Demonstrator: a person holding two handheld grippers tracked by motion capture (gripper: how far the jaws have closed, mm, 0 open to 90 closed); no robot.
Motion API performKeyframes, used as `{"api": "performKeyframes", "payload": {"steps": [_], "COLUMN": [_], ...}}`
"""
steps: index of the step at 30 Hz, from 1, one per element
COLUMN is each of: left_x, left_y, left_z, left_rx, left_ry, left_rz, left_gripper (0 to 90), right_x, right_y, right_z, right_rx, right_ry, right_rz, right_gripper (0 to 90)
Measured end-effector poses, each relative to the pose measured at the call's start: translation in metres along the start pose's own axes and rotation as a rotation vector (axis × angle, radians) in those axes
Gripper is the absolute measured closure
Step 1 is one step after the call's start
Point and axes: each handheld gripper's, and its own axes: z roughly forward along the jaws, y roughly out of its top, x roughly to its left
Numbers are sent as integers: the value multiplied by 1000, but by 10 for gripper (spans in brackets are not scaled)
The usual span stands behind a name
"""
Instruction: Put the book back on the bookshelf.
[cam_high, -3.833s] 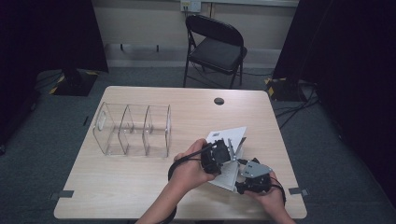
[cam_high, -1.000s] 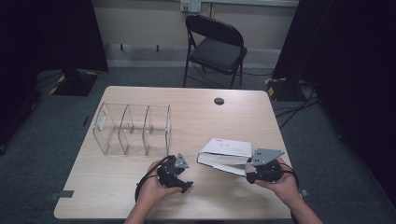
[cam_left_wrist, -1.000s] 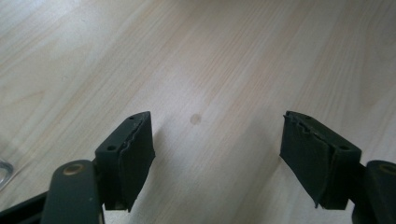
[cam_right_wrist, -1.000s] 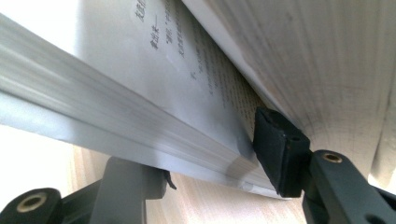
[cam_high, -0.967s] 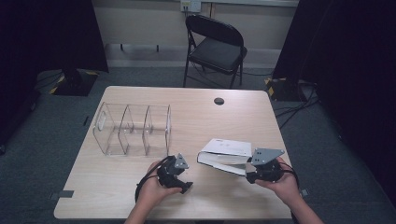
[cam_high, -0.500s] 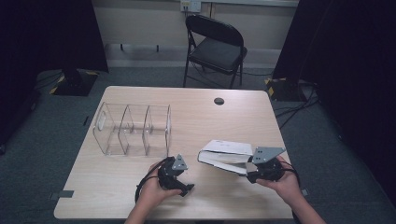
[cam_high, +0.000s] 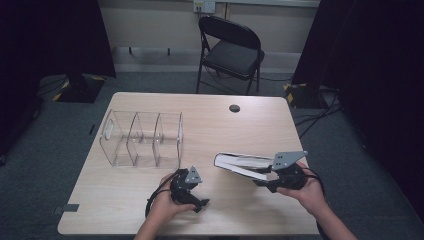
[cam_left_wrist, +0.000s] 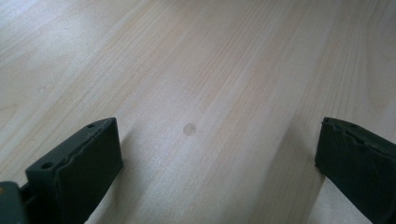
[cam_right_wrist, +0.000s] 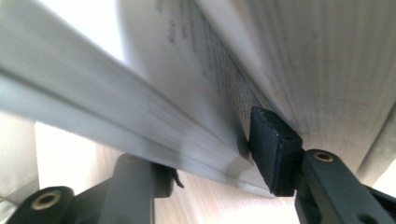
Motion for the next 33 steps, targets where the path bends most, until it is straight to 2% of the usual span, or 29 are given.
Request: {"api": "performKeyframes", "payload": {"steps": [3, 10, 12, 13, 17, 25, 33], "left_x": [0, 0, 0, 0, 0, 0, 0], "left_y": [0, 1, 1, 1, 1, 2, 2], "left_z": [0, 0, 0, 0, 0, 0, 0], "left_rx": [0, 5, 11, 14, 12, 18, 17], "left_ry": [-1, -3, -2, -2, -2, -5, -2], "left_rz": [2, 2, 0, 1, -6, -6, 0], "left_gripper": [0, 0, 0, 0, 0, 0, 0], "right_x": [-2, -5, -5, -4, -5, -7, -11], "right_y": [1, 6, 9, 13, 17, 19, 20], "right_z": [-3, -7, -9, -11, -13, -15, -21], "right_rx": [0, 28, 47, 77, 104, 117, 128], "right_ry": [19, -1, -16, -44, -69, -71, -36], "right_rz": [10, 1, -20, -41, -76, -81, -65], "right_gripper": [576, 622, 649, 679, 710, 725, 754]}}
